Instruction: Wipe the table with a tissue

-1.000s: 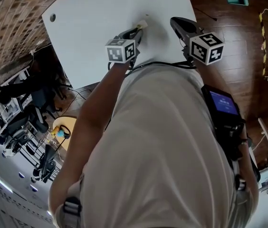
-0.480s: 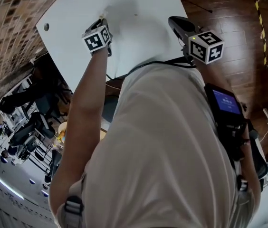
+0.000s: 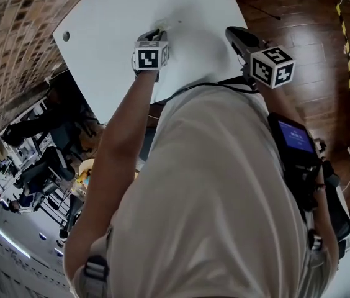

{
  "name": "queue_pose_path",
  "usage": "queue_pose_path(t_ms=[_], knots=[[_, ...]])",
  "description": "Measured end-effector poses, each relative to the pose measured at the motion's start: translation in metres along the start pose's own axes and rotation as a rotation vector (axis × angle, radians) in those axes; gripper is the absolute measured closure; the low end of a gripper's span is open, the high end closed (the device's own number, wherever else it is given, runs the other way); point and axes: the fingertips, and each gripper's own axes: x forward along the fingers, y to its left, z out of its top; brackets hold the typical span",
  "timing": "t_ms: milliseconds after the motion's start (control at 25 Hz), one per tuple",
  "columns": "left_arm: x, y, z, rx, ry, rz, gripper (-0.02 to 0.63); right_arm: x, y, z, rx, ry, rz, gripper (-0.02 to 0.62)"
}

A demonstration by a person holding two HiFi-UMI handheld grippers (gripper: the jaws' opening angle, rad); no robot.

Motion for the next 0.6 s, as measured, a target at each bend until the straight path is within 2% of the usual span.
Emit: queue_pose_path(t_ms=[120,200,280,440,600], knots=[[-0.01,-0.029,-0.011,-0.092,-0.024,-0.103,0.548,0.003,0.004,0.005,-0.012,-0.007,0.014,0.588],[-0.016,-0.033,-0.011,-0.169,-0.06,-0.127,0.548,0.005,0.005,0.01,-0.018,-0.014,0.018,0.588],[-0.019,-0.027,-0.007,-0.204,-0.094,-0.109,0.548,0.004,0.005,0.012,-0.021,-0.018,0.022,0.588],[-0.013,-0.011,0.013,-0.211,-0.154,-0.051,0.548,0.002,0.001,0.01,-0.019,-0.015,0.015,0.588],[0.004,0.002,0.026,-0.196,-0.154,-0.016,0.546,0.002,-0.001,0.008,-0.007,-0.014,-0.002,0.588]])
